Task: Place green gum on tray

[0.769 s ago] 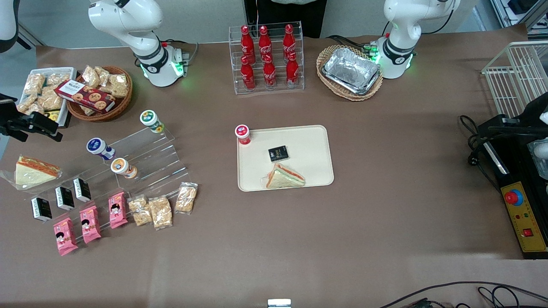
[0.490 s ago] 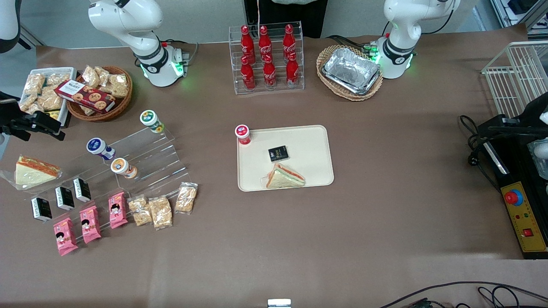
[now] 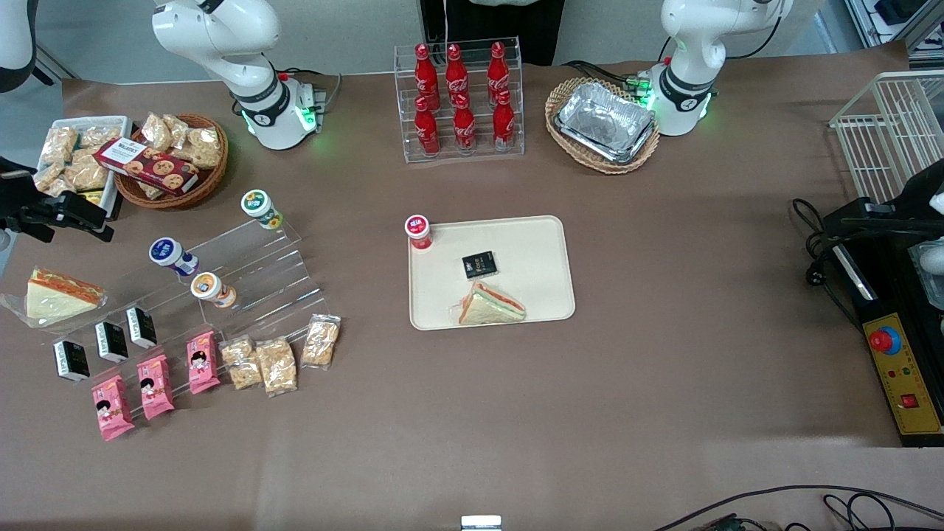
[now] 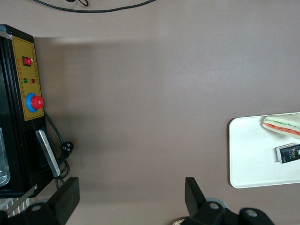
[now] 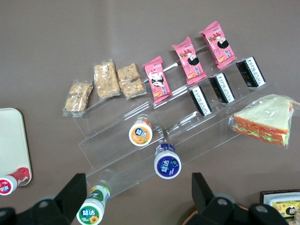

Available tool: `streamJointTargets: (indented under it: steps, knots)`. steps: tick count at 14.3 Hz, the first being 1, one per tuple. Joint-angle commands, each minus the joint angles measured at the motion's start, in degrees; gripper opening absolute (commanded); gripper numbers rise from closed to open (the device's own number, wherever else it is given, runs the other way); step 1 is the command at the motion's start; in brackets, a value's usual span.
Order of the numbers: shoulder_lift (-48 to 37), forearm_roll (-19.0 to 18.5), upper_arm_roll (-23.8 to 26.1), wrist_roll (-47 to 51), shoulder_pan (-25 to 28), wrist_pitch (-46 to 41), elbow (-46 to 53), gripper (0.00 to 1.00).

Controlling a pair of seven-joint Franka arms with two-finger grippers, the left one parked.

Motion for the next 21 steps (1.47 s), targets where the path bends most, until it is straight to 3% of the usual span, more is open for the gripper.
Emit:
streamJointTargets:
  steps: [1,9,11,15,21]
  knots:
    - [0.13,0.29,0.03,0.20,0.01,-1.09,0.16,1.00]
    - [-2.06,0.81,0.65,1.95,1.94,-3.03,-2.81,1.00]
    - [-6.53,0.81,2.75,9.91,2.65,-0.49,-8.33,1.00]
    - [-16.03,0.81,6.88,15.57,3.17,5.94,-22.32,1.00]
    - [-19.03,2.57,7.59,17.87,5.02,6.55,-28.75,1.00]
